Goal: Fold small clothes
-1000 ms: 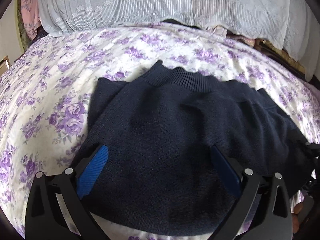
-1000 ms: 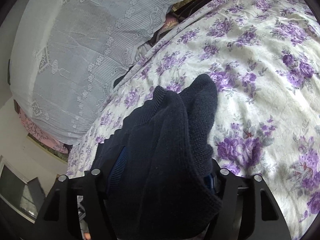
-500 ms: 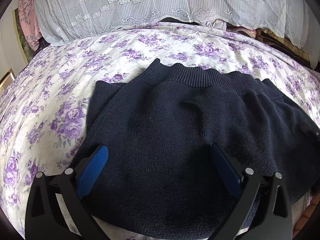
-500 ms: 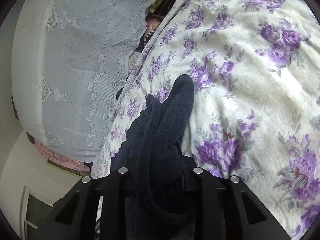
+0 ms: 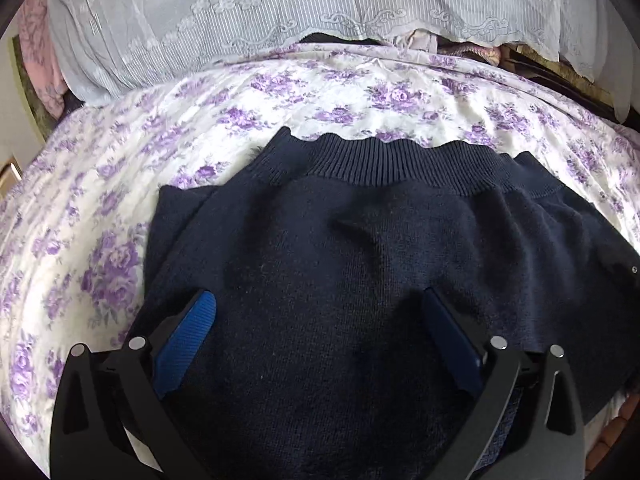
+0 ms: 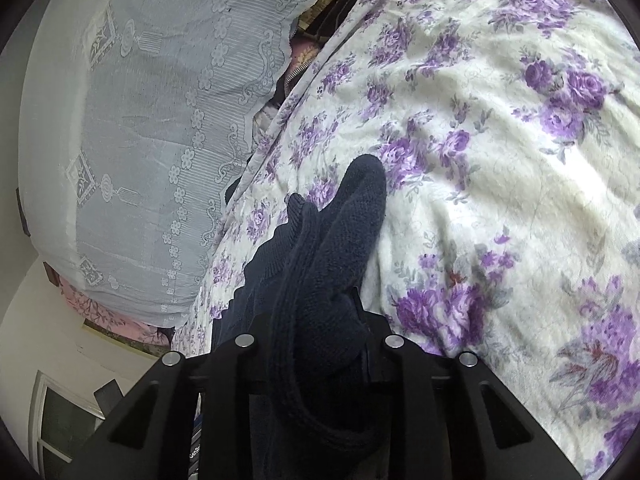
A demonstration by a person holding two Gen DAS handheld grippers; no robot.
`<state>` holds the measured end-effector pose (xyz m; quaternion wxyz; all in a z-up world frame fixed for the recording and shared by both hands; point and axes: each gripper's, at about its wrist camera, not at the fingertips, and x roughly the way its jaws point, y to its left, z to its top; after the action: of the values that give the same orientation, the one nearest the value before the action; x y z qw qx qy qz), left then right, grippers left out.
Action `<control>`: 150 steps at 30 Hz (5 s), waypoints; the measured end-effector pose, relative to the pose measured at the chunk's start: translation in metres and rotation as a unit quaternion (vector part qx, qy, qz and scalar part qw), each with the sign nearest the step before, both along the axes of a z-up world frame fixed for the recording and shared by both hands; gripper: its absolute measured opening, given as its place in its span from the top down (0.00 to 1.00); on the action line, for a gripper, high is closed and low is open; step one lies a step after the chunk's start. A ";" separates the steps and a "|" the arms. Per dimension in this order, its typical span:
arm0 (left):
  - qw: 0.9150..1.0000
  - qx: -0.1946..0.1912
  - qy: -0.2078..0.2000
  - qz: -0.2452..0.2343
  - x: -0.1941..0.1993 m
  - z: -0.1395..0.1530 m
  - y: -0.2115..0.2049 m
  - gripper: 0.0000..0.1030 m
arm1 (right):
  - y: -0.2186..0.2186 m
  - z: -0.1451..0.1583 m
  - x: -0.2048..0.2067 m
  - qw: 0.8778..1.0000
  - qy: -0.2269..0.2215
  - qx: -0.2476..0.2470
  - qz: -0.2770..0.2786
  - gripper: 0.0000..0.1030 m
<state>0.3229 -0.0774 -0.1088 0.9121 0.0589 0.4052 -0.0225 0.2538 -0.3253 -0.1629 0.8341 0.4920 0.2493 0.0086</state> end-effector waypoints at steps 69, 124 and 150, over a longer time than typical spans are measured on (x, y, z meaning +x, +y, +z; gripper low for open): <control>0.995 -0.092 0.025 -0.013 0.037 0.046 0.075 0.04 | 0.141 0.109 -0.007 0.970 -0.042 -0.238 0.031 0.75; 0.989 -0.145 -0.002 -0.006 0.077 0.094 0.174 0.04 | 0.299 0.136 -0.031 0.819 -0.092 -0.468 0.319 0.41; 0.997 -0.026 0.036 -0.056 0.026 0.024 0.117 0.04 | 0.214 0.115 -0.011 0.884 -0.024 -0.409 0.226 0.85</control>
<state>0.3489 0.0393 -0.0851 0.8956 0.0566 0.4327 -0.0863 0.2429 -0.1117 -0.0475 0.9425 0.0373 0.3149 0.1057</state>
